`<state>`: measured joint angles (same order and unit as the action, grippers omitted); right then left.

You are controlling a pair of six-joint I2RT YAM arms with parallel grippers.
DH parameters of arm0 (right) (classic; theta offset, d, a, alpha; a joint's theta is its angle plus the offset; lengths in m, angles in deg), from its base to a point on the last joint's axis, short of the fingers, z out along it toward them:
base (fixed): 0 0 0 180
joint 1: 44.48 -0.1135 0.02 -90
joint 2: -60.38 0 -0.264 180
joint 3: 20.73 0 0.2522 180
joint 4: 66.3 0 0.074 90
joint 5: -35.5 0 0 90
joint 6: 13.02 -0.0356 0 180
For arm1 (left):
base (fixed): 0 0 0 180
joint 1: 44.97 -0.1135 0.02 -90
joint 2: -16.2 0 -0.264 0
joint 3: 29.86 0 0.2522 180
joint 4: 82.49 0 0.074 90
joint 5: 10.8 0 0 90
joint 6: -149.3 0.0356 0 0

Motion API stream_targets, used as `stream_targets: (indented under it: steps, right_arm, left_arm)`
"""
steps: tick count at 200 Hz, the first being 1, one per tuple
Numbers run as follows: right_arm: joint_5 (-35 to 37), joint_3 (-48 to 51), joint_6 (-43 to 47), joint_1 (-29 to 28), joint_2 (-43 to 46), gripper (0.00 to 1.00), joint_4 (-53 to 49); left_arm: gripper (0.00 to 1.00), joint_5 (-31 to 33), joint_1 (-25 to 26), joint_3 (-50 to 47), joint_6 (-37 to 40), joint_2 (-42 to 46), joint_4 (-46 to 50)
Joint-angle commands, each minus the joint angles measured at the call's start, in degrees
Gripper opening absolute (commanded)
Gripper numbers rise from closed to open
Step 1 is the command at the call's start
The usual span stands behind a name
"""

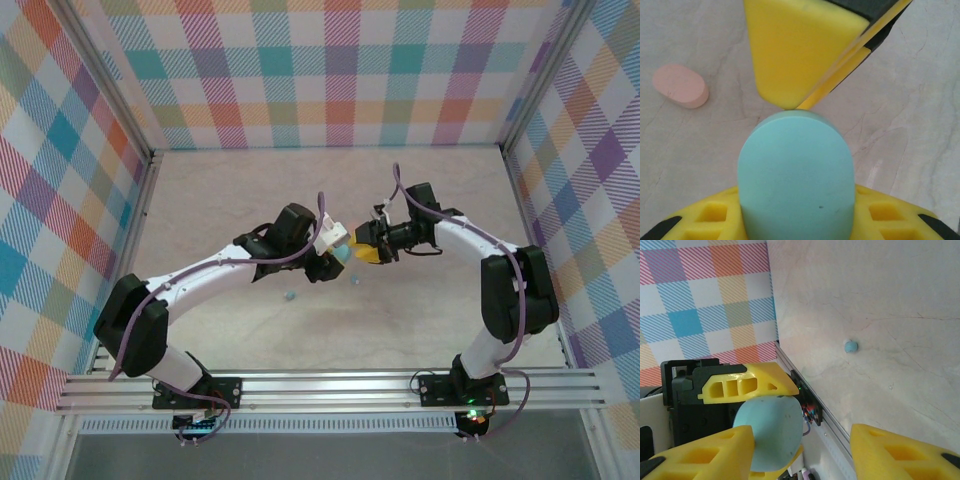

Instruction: Insert the wireless bluetooth earbuds into the charging case

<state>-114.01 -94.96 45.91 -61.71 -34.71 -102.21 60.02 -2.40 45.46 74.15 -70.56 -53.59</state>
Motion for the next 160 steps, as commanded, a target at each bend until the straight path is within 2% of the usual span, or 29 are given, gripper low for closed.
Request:
stream_targets:
  steps: [1,71,105,160]
  right_arm:
    - [-3.3,-1.4,1.5,-1.5,1.7,0.55,-1.2]
    - [-4.5,-0.9,-4.6,-1.7,4.6,0.55,5.4]
    - [-5.7,-2.7,-0.2,-2.9,3.1,0.55,-0.8]
    - [-7.1,-3.4,1.7,-5.0,0.8,0.53,-3.7]
  left_arm:
    - [0.33,-3.0,0.1,3.2,1.6,-0.6,0.3]
    - [0.32,-3.0,-0.2,3.4,0.7,-1.8,2.6]
    - [0.32,-3.8,-0.7,3.2,-0.9,-1.3,1.3]
    - [0.32,-3.8,-0.7,3.5,-1.1,-0.7,1.3]
